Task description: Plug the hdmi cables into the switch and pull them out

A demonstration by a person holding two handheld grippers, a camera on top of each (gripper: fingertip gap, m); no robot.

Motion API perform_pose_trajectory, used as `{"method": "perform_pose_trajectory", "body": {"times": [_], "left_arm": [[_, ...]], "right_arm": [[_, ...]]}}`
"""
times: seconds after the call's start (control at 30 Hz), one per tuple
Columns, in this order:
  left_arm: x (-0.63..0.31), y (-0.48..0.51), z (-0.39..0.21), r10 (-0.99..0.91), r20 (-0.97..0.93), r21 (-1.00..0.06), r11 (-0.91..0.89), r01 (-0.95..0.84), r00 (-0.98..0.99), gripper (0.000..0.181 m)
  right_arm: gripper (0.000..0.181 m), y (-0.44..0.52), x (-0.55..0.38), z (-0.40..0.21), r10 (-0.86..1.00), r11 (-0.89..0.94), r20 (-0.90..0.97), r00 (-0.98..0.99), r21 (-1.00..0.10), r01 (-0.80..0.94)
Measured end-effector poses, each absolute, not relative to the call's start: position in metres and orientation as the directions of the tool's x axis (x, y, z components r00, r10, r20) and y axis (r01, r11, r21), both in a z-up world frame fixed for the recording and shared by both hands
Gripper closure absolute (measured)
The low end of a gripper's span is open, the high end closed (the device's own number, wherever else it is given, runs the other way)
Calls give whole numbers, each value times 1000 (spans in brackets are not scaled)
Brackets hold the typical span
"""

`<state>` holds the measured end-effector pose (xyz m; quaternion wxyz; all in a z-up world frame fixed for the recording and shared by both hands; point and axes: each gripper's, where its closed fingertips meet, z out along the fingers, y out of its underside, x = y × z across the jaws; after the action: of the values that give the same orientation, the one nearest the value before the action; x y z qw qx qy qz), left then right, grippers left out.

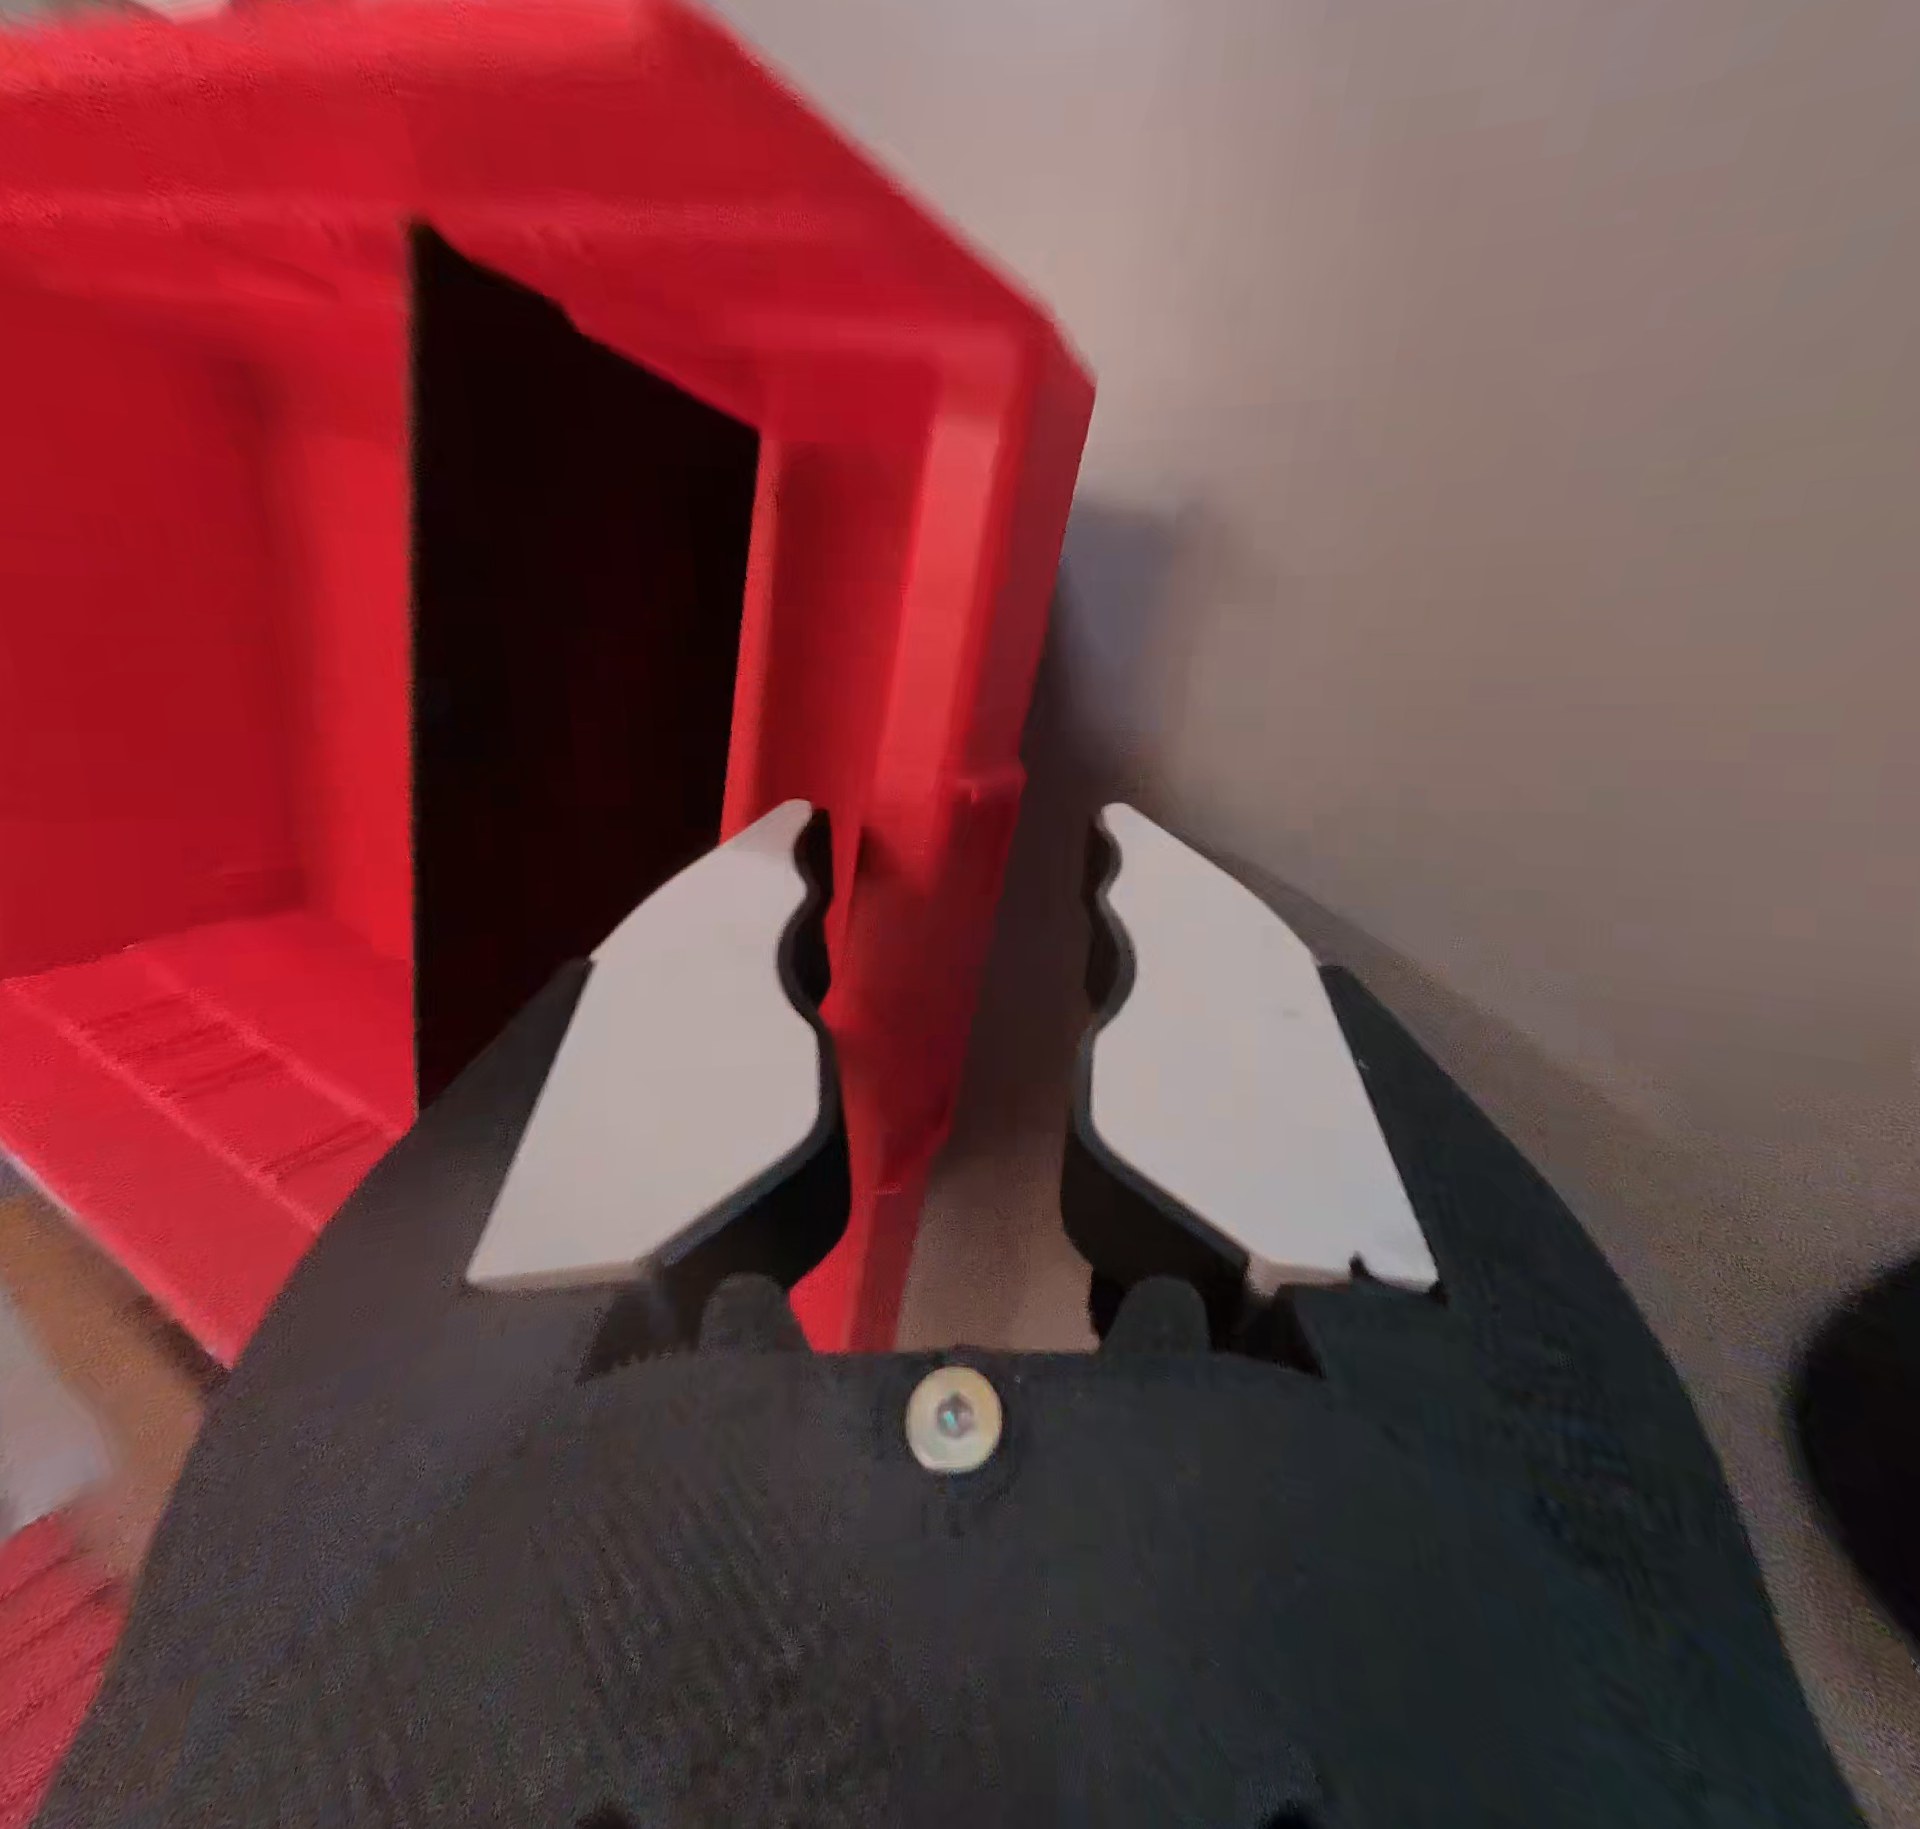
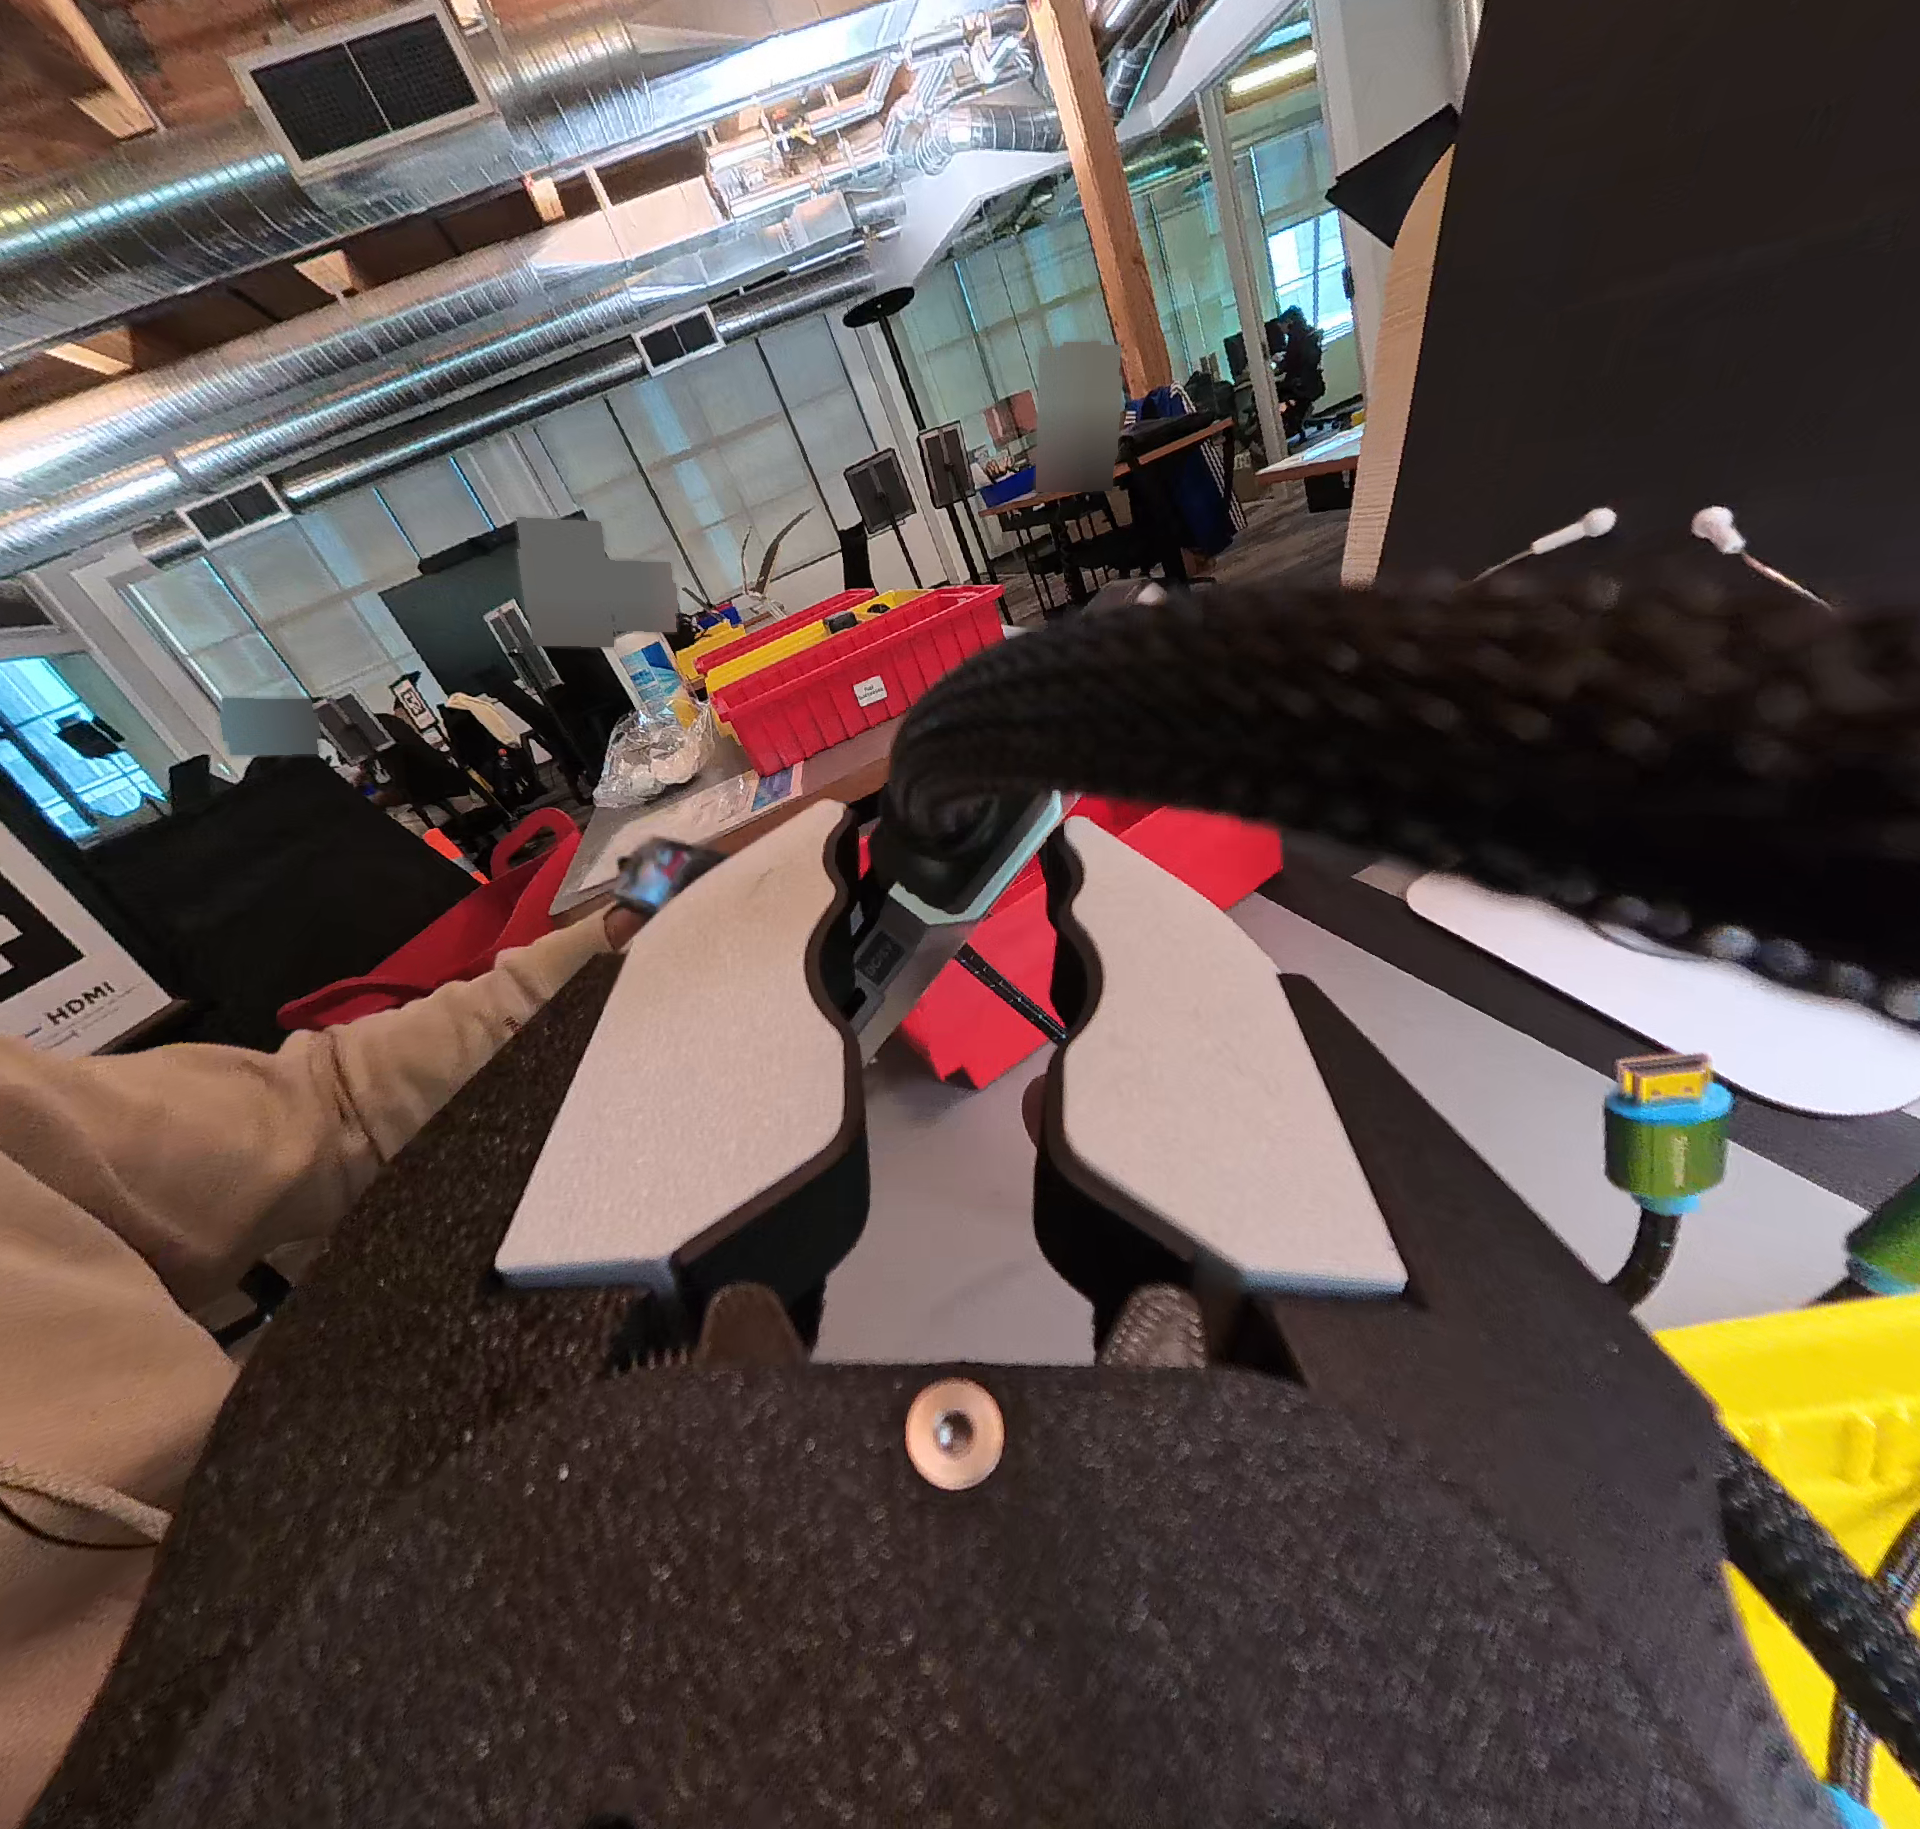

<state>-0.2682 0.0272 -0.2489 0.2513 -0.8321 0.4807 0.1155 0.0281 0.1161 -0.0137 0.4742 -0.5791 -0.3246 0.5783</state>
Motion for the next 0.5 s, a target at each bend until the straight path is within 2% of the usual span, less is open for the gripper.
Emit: {"method": "perform_pose_trajectory", "body": {"times": [0.03,0.07,0.1,0.5], "left_arm": [[-277,31,-257,-742,-471,-233,-416,-879,477,143],[-283,34,-263,-745,-496,-182,-413,-892,446,149],[-283,37,-264,-748,-499,-178,-406,-897,437,149],[-345,112,-263,-613,-521,-201,-588,-783,594,150]], "right_arm": [[148,116,28,-14,924,-342,-364,118,-924,-175],[147,116,28,-14,924,-342,-364,117,-924,-173],[148,116,28,-15,924,-341,-363,118,-925,-169],[147,111,23,-18,930,-334,-350,110,-931,-146]]}}
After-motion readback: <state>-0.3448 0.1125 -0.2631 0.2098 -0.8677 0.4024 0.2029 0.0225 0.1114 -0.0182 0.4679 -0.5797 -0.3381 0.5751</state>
